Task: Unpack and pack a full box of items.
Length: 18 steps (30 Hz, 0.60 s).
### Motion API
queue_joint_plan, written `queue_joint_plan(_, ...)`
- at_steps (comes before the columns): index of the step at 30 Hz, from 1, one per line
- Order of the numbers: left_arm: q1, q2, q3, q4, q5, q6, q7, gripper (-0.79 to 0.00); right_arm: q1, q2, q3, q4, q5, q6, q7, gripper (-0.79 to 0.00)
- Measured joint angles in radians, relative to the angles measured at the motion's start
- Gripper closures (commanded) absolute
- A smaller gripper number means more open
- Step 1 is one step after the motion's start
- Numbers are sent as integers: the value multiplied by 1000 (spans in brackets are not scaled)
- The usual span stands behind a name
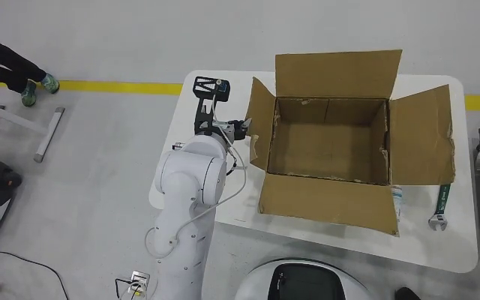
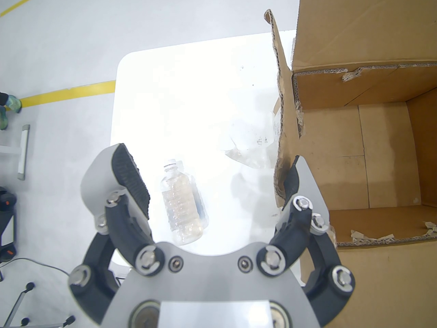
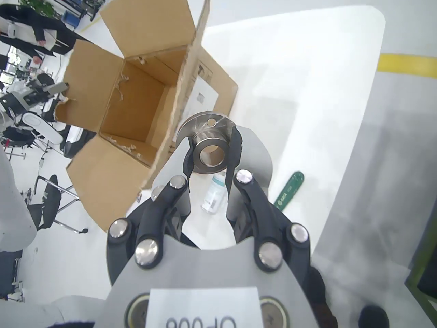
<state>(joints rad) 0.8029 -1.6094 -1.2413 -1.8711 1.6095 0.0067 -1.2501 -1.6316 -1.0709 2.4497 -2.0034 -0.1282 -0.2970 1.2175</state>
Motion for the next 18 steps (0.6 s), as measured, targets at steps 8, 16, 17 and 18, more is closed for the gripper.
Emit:
queue_joint_plan(8,0,0,0,0,0,0,0,-785,-169,-12,-76,-16,-151,-57,-57,0)
queue_joint_plan(16,0,0,0,0,0,0,0,-785,-313,-31,-200,-150,-402,44,-195,0)
queue_joint_plan(17,0,0,0,0,0,0,0,-785,-323,-33,-214,-162,-437,61,-211,0)
queue_joint_plan(18,0,0,0,0,0,0,0,-785,-331,-34,-229,-171,-471,77,-229,0)
